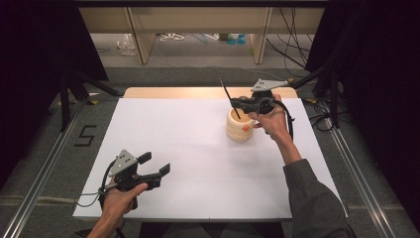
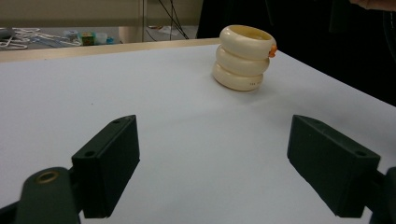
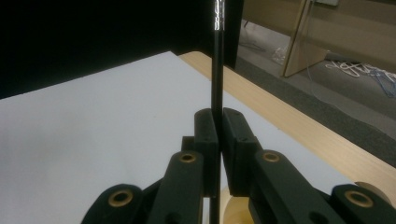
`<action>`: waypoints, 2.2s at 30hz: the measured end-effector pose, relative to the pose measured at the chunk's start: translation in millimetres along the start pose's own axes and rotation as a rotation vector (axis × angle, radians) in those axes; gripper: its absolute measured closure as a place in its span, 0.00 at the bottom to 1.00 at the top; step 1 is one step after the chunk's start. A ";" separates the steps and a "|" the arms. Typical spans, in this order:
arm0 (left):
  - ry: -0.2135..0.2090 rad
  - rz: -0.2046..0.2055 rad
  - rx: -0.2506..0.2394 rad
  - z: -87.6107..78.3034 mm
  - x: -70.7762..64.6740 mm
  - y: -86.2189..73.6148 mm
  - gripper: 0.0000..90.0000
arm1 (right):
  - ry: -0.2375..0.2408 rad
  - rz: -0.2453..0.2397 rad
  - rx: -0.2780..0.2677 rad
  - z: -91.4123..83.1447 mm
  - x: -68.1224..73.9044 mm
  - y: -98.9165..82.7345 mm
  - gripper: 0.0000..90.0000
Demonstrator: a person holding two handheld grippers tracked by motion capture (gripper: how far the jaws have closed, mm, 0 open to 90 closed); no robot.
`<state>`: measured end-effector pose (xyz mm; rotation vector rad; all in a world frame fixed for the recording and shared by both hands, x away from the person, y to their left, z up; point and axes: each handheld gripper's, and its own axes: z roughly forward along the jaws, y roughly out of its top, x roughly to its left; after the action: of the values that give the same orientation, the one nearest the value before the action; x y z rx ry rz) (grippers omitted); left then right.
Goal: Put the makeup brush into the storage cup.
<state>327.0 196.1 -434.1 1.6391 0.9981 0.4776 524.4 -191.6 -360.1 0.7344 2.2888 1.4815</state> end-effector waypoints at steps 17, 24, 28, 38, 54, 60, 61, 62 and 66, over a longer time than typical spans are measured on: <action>0.000 0.005 -0.005 -0.8 -0.8 0.4 0.18 | -0.084 0.010 -0.031 5.1 -18.0 -9.9 0.95; 0.001 0.004 -0.005 -0.9 -0.8 0.5 0.18 | -0.086 0.019 -0.034 6.4 -20.4 -12.1 0.95; -0.001 0.006 -0.004 -0.8 -1.0 0.4 0.18 | -0.091 0.023 -0.022 6.6 -21.6 -13.3 0.95; 0.000 0.005 -0.005 -1.0 -0.9 0.4 0.18 | -0.105 0.030 -0.021 8.2 -23.6 -17.1 0.95; 0.001 0.004 -0.006 -1.4 -0.7 0.5 0.18 | -0.123 0.054 -0.027 13.1 -30.6 -29.7 0.95; -0.001 0.006 -0.006 -1.2 -1.1 0.4 0.18 | -0.132 0.054 -0.030 12.7 -31.1 -31.1 0.95; 0.000 0.005 -0.006 -1.3 -0.9 0.4 0.18 | -0.130 0.054 -0.028 12.7 -31.3 -31.4 0.95; 0.001 0.003 -0.005 -1.3 -0.8 0.4 0.18 | -0.132 0.055 -0.032 13.2 -31.2 -32.2 0.95; -0.001 0.006 -0.006 -1.2 -1.0 0.4 0.18 | -0.133 0.058 -0.028 14.6 -30.8 -34.7 0.95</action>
<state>325.7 196.0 -433.1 1.6371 0.9902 0.4833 548.6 -209.9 -398.2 0.8712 2.1611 1.4404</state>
